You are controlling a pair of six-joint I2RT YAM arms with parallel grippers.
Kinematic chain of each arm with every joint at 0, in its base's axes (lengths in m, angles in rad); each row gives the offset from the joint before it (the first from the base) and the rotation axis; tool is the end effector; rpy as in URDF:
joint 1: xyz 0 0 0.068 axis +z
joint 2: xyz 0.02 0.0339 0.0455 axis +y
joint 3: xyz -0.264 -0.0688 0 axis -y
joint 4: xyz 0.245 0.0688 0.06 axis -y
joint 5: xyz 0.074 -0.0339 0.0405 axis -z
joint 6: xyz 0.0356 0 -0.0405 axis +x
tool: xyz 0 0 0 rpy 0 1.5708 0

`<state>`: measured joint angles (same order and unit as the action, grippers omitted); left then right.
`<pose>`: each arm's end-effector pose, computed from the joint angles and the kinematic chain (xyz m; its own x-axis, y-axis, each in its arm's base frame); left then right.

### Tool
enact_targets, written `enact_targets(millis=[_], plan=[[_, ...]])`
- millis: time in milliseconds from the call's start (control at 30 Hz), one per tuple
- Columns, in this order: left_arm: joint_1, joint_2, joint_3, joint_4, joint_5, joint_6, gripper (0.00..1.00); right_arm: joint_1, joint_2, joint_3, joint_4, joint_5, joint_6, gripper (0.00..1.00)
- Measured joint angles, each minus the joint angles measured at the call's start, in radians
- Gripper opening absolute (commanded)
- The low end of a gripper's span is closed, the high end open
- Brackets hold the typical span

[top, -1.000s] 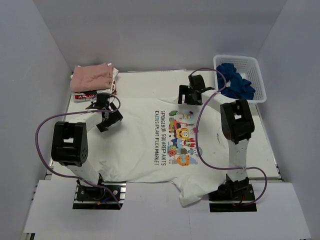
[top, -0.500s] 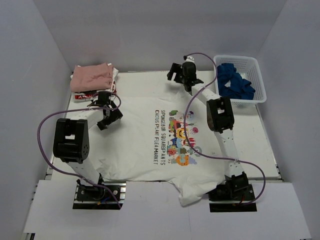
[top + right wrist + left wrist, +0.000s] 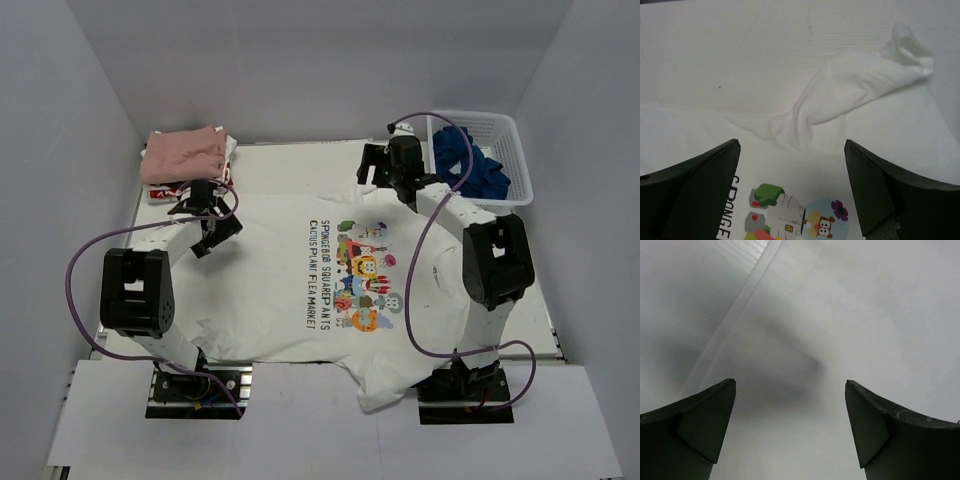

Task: Fold and stack the t-shirts
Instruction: Flatten out the tshirt

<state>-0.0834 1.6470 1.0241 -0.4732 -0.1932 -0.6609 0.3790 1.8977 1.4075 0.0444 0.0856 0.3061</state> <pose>0.3233 -0.0202 0.1856 -0.6962 -0.5463 -0.4656 -0.5486 0.8233 -0.1457 0.4173 0.1629 0.2539 -0.4715 0.1354 -0.8714 -0.1625 0.9579 0.2367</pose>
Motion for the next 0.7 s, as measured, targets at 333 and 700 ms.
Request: enact_targets(millis=[333, 700], plan=[[0.0, -0.015, -0.034, 0.039, 0.047, 0.01, 1.0, -0.005, 0.251, 0.111, -0.067, 0.021, 0.005, 0.9], [0.0, -0.011, -0.118, 0.111, 0.074, 0.019, 1.0, -0.004, 0.435, 0.34, -0.051, 0.019, 0.004, 0.9]])
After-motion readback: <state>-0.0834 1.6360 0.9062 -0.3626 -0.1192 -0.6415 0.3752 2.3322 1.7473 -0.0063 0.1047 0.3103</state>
